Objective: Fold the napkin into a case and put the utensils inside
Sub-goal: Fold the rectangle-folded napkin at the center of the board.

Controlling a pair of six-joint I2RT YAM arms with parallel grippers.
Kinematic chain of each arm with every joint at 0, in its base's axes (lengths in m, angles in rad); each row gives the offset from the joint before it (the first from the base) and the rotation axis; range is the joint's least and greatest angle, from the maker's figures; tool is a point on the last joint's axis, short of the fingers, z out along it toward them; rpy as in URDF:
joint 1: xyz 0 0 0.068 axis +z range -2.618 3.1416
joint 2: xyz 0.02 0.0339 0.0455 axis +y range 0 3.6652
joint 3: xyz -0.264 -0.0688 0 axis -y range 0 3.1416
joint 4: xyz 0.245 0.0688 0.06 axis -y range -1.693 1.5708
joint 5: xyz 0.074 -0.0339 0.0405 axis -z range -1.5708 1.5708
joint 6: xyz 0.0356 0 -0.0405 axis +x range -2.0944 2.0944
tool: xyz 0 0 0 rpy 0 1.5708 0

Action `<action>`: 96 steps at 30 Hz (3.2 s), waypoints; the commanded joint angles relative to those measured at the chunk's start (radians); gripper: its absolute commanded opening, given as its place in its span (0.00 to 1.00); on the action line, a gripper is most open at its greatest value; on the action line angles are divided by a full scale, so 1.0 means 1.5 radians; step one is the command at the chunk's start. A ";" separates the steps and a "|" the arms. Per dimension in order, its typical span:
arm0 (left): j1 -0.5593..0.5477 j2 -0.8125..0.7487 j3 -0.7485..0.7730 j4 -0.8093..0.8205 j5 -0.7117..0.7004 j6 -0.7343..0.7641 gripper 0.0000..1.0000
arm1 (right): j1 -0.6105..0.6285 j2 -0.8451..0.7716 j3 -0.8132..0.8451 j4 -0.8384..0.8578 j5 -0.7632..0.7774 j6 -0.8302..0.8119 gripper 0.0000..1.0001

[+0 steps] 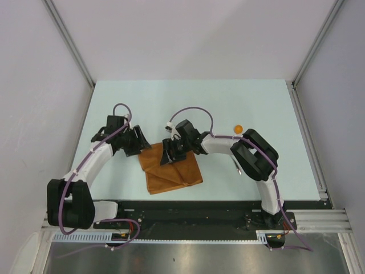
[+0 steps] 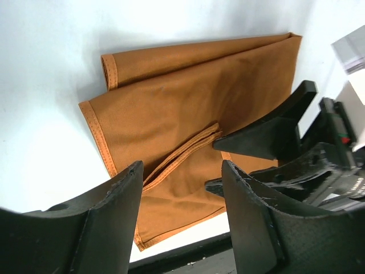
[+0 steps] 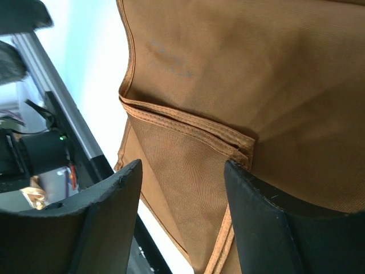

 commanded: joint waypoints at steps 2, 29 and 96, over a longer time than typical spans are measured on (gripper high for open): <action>0.006 -0.050 0.000 -0.003 0.011 0.007 0.62 | 0.022 0.004 0.038 -0.058 0.034 -0.069 0.64; 0.006 -0.063 -0.012 0.008 0.032 0.005 0.61 | -0.059 -0.036 0.044 -0.074 0.022 -0.101 0.54; -0.031 -0.032 0.025 0.000 0.081 0.040 0.63 | 0.058 0.032 0.053 -0.078 0.002 -0.078 0.60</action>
